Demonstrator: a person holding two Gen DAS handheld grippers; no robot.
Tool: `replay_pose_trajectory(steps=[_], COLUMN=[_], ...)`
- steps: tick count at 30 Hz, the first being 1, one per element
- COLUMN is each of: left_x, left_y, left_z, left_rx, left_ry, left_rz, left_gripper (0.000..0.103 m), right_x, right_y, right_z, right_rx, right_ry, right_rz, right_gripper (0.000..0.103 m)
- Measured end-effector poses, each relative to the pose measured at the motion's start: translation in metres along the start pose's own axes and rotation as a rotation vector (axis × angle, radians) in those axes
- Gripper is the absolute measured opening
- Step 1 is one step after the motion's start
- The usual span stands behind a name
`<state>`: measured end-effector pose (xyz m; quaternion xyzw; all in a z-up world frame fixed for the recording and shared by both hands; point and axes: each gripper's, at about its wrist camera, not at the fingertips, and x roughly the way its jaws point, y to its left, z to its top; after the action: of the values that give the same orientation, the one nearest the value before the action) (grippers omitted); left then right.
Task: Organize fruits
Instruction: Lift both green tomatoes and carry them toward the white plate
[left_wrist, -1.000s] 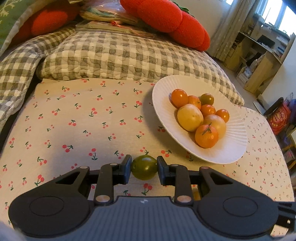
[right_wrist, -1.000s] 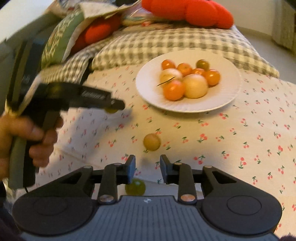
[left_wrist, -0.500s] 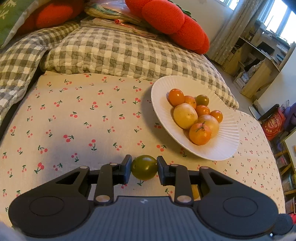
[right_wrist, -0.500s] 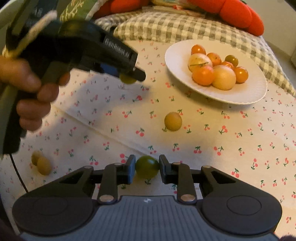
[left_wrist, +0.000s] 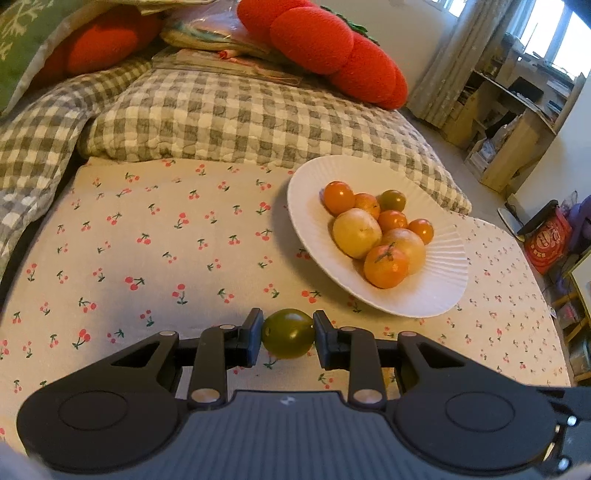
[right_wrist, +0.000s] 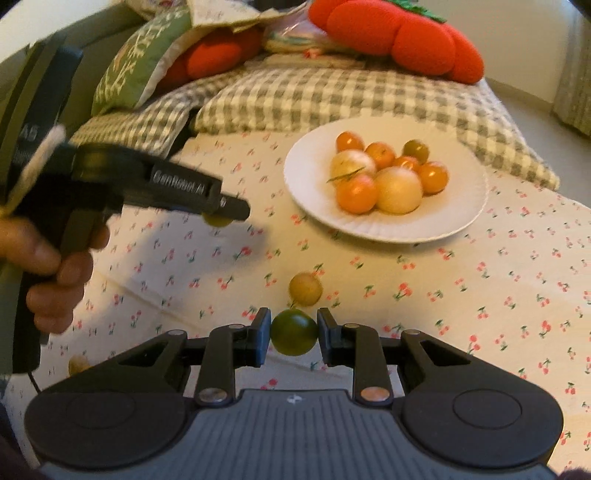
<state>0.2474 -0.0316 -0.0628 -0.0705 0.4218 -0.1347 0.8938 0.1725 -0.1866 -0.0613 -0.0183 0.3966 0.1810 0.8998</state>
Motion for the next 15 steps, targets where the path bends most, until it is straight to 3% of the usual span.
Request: replay_pose_trajectory(steps=[15], left_x=[-0.005], left_y=[-0.025], left_z=[0.006], left_rx=[0.039], left_ry=[-0.015], left_rz=[-0.036], left_gripper=[0.023], right_x=[-0.024], right_y=[-0.048], right_z=[0.019], right_rx=[0.161], right_ry=[-0.156], right_rz=[-0.049], right_gripper=[0.024])
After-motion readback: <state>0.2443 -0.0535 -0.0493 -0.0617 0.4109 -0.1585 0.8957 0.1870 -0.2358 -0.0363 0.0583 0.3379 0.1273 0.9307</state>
